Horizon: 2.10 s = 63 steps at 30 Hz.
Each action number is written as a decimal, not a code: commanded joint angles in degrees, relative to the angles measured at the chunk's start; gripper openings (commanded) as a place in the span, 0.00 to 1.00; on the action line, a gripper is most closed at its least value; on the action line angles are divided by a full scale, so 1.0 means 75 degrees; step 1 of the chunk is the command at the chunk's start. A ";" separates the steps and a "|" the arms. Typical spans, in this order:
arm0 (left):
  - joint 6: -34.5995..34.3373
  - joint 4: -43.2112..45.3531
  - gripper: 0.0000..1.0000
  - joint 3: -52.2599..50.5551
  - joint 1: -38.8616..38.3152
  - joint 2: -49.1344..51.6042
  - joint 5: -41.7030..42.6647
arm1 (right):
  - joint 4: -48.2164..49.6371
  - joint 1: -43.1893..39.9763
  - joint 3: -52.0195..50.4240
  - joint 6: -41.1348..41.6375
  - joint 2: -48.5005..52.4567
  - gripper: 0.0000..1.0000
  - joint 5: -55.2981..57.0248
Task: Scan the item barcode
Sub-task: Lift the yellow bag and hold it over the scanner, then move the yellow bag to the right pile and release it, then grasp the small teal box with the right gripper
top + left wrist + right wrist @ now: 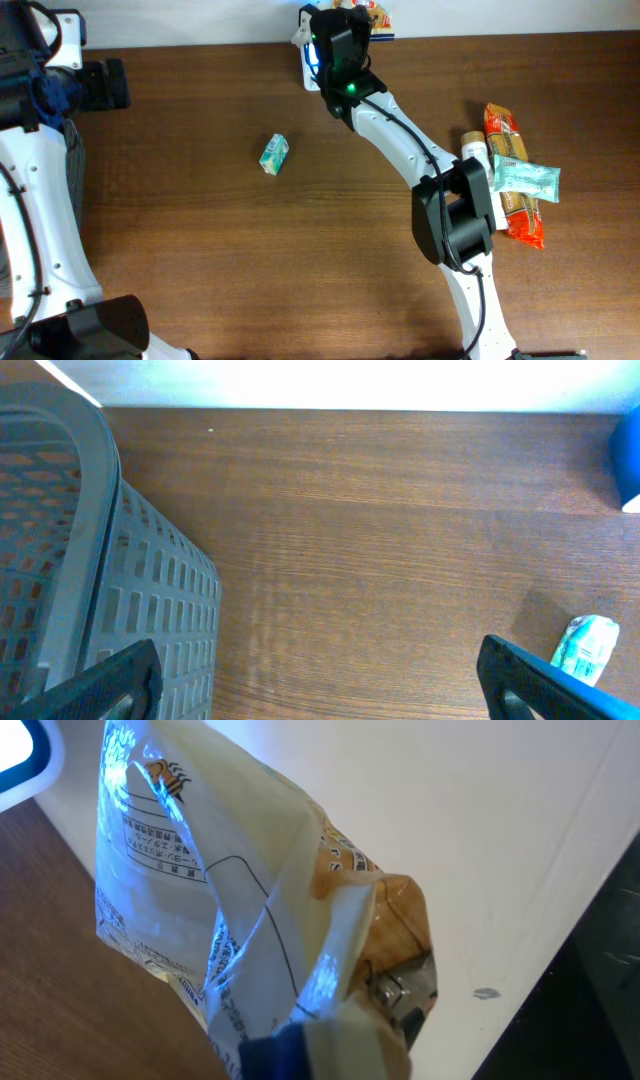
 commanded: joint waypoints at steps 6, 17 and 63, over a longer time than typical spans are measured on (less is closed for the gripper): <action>0.0119 0.0015 0.99 0.0006 0.0015 0.0009 0.0055 | 0.0055 0.0085 -0.0201 0.0064 -0.0032 0.04 0.0012; 0.0119 0.0015 0.99 0.0006 0.0015 0.0009 0.0055 | -0.3360 0.0262 -0.0198 0.4252 -0.2538 0.04 -0.0525; 0.0122 0.0015 0.99 0.0006 0.0015 0.0009 0.0055 | -0.6292 -0.1137 -0.1982 1.2683 -0.3856 0.69 -0.9358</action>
